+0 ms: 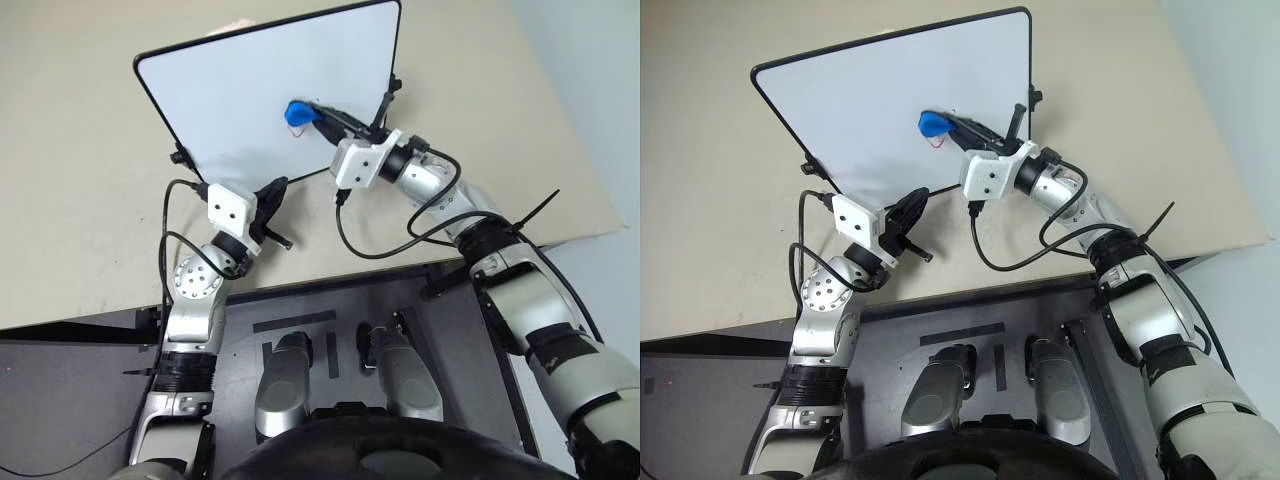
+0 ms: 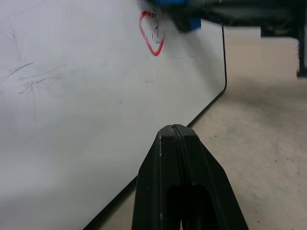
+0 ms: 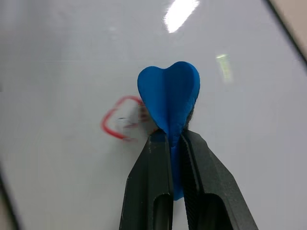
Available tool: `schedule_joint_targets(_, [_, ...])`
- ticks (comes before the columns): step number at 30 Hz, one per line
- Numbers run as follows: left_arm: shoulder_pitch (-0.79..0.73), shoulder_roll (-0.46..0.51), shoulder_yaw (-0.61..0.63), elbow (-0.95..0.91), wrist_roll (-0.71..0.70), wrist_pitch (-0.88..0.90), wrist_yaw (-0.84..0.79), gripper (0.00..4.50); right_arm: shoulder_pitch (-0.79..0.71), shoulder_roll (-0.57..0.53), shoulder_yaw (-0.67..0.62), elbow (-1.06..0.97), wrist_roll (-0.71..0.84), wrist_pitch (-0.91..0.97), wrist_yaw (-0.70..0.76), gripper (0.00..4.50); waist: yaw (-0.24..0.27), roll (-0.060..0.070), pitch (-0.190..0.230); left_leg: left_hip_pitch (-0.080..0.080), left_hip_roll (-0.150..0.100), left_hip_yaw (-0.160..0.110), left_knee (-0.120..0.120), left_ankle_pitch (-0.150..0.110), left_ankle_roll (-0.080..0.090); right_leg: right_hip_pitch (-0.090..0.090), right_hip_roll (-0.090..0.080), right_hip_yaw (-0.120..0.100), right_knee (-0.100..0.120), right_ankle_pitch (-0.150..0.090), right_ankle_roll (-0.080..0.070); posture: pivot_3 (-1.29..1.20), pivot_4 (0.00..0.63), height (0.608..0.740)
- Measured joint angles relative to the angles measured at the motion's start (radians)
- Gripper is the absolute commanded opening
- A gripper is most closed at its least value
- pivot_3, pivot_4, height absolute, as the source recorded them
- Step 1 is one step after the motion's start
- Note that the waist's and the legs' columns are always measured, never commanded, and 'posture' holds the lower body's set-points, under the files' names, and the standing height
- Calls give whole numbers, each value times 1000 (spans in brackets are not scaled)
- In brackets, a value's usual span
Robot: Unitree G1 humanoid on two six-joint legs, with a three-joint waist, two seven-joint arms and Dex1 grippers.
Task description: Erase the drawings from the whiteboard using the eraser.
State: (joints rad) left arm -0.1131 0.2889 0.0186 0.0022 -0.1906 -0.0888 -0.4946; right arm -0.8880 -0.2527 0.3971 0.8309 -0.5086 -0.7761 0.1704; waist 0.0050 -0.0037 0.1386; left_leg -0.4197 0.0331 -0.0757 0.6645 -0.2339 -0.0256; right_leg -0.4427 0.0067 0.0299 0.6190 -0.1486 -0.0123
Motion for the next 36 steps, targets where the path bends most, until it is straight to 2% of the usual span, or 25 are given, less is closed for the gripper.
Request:
schedule_joint_targets(6, [0,1,0,0,0,0,0,0,12,11,5,2,15,1,60,13,0,0,0,0,0,0,0,0,0,0,0,0,-1,0,0,0,150,740])
schedule_joint_targets(16, [-2,3,2,3,0,0,0,0,-42,-26,-32,-47,-10,19,-107,13,0,0,0,0,0,0,0,0,0,0,0,0,0,0,-1,0,150,740])
schedule_joint_targets(20, [-2,3,2,3,0,0,-1,0,-41,-27,-35,-58,-10,19,-120,13,0,0,0,0,0,0,0,0,0,0,0,0,0,0,-1,0,150,740])
schedule_joint_targets(30, [-13,3,1,5,0,0,-1,0,24,43,15,-26,15,19,37,13,0,0,0,0,0,0,0,0,0,0,0,0,-1,0,0,0,150,740])
schedule_joint_targets(36, [-13,3,1,7,0,0,-1,0,24,41,12,-23,15,19,40,13,0,0,0,0,0,0,0,0,0,0,0,0,-1,0,0,0,150,740])
